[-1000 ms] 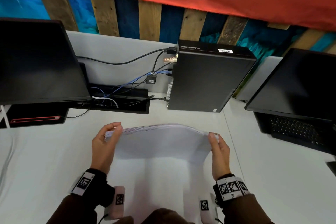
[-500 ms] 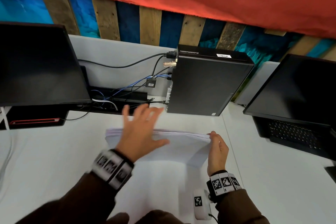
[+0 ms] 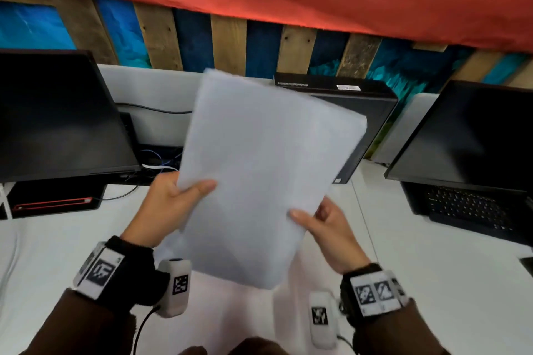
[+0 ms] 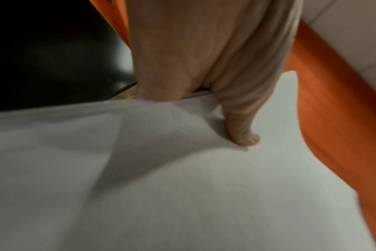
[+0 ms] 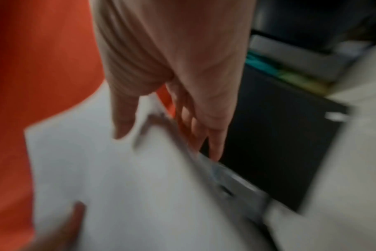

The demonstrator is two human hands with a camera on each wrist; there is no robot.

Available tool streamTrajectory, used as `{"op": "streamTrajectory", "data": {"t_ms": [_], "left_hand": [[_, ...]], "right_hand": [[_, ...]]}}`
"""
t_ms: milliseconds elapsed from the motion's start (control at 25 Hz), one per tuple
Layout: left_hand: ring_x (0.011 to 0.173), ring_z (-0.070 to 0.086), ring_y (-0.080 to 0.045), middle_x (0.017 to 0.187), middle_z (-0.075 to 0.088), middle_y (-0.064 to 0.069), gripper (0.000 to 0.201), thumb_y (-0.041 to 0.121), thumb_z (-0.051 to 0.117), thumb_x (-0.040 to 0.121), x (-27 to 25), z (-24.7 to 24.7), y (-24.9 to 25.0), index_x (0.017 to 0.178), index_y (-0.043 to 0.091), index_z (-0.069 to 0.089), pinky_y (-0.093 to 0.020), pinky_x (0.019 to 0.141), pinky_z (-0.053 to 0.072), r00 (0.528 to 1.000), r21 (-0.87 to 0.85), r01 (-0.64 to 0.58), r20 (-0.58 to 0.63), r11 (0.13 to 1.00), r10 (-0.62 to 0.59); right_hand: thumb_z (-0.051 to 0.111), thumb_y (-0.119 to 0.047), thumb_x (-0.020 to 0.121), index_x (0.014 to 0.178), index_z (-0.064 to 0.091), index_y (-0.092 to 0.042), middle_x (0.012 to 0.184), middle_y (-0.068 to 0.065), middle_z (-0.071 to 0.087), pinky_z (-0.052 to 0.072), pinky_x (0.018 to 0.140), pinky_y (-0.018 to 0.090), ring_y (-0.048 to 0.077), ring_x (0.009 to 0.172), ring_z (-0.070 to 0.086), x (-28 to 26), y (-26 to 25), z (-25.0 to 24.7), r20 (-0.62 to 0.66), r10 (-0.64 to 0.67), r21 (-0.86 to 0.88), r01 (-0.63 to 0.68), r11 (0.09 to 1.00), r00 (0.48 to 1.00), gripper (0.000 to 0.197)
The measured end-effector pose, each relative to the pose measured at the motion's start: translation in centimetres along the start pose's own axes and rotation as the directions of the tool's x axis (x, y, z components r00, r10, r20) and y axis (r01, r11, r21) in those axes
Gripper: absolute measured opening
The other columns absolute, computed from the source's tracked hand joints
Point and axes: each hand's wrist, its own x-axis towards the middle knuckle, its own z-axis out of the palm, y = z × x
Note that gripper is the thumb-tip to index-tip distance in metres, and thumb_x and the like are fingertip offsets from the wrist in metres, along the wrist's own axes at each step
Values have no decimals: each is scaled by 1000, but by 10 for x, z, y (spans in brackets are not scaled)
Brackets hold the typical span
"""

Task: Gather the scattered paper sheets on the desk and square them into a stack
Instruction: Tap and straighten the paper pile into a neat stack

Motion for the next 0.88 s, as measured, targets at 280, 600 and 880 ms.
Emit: {"op": "streamTrajectory", "data": {"t_ms": [280,600,880], "left_hand": [[68,68,9,69,74,25,21,10,75,70,-25,25,24,70,31,76,-8,62,52,974,-312,-171,-196,935,113],[68,73,-10,71,78,11,36,39,91,33,-19,42,-64,65,27,78,-23,59,55,964,-287,240,-44,927,-263],[79,68,9,77,73,28,32,9,75,61,-20,26,36,91,17,67,-8,73,50,946,-273,-300,-211,914,247]], "right_hand": [[61,-2,85,96,69,-19,90,-20,75,51,73,14,-2,88,69,-15,-68,18,-40,-395,-138,387,912,918,21],[76,-5,74,80,71,-18,83,-3,77,58,64,23,26,84,73,4,33,17,-215,92,-106,-117,987,972,15],[71,7,75,87,70,-26,85,-15,76,53,74,16,4,84,71,-18,-68,17,-108,-469,-75,464,883,876,35]]}}
